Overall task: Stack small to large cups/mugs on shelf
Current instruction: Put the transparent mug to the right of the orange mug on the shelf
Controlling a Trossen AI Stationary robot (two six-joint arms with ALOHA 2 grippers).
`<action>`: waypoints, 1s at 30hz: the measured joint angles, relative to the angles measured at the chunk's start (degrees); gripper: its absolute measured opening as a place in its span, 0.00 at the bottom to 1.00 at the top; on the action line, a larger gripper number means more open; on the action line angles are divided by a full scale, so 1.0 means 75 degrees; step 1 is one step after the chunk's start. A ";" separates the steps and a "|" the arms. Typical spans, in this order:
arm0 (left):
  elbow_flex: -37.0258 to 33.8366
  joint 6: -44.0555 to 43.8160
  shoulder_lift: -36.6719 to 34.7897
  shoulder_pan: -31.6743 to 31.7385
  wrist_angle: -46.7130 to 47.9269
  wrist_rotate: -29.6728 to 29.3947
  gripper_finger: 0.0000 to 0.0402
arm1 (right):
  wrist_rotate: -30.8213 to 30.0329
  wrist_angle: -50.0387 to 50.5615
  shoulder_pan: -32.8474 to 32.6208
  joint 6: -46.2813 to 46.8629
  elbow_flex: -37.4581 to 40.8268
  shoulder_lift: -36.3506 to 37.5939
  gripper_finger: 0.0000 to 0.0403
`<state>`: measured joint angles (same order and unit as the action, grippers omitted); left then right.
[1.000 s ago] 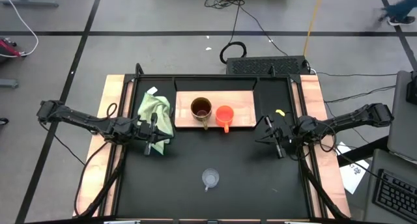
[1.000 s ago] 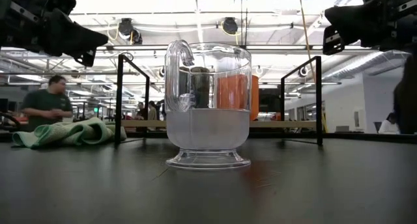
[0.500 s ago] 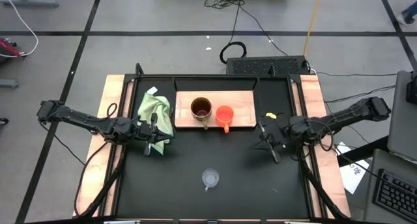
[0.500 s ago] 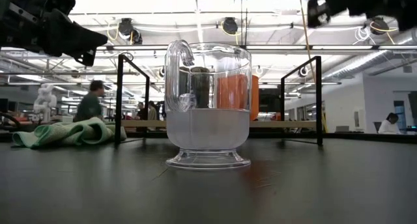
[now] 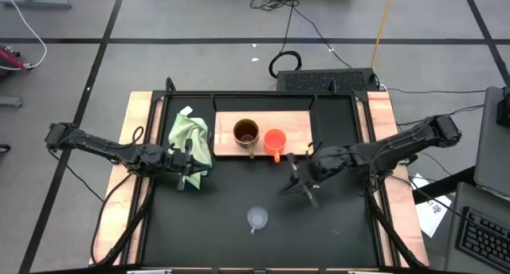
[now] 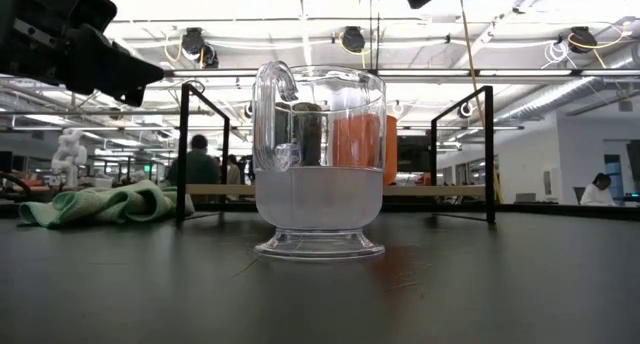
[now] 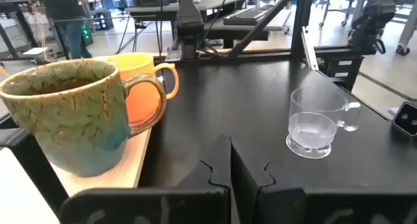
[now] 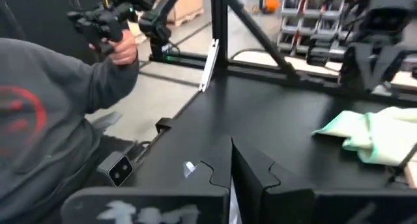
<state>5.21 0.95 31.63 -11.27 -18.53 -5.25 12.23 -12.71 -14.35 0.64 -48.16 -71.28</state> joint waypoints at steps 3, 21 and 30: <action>0.0000 -0.0040 -0.0005 0.0000 -0.0015 -0.0079 0.00 | 0.0079 0.0391 -0.0012 0.0091 -0.0564 -0.0496 0.00; 0.0002 -0.0007 -0.0005 0.0000 0.0103 -0.0108 0.01 | 0.0212 0.2518 -0.0137 0.0579 -0.2857 -0.2765 0.00; 0.0003 -0.0032 -0.0002 0.0000 0.0115 -0.0105 0.01 | 0.0218 0.2930 -0.0300 0.0679 -0.3399 -0.3436 0.00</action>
<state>5.23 0.71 31.62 -11.27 -17.66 -6.04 13.87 9.27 -16.60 5.74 -73.65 -97.05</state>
